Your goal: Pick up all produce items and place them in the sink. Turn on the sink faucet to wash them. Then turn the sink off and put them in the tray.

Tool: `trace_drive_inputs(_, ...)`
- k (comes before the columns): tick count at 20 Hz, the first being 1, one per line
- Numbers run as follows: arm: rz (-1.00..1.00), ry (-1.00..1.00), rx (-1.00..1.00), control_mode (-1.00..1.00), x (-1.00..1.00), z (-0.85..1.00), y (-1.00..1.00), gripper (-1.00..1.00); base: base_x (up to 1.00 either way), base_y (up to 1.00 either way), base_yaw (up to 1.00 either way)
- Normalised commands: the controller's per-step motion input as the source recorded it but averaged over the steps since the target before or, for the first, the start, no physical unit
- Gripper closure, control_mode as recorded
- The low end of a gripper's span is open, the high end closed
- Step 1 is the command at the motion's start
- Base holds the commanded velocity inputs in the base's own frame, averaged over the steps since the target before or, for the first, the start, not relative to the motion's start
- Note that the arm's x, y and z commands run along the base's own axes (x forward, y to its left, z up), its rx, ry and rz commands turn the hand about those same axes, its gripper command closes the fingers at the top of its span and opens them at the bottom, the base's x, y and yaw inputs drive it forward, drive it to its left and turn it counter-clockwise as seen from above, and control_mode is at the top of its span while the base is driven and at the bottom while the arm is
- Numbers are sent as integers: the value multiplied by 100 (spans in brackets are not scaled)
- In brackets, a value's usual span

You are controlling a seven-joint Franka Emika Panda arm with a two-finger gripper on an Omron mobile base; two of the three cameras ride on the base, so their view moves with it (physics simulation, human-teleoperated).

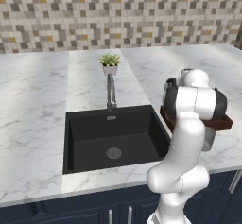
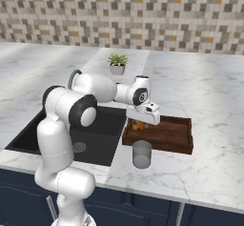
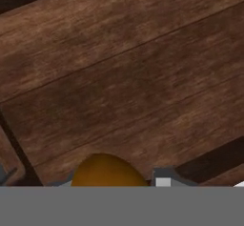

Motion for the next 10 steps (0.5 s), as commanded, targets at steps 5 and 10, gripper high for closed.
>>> trace_drive_inputs(5, 0, 0, 0, -100, 15, -28, -10, 100, 0, 0, 0)
trace_drive_inputs(10, 0, 0, 0, -100, 15, -26, -6, 100, 0, 0, 0)
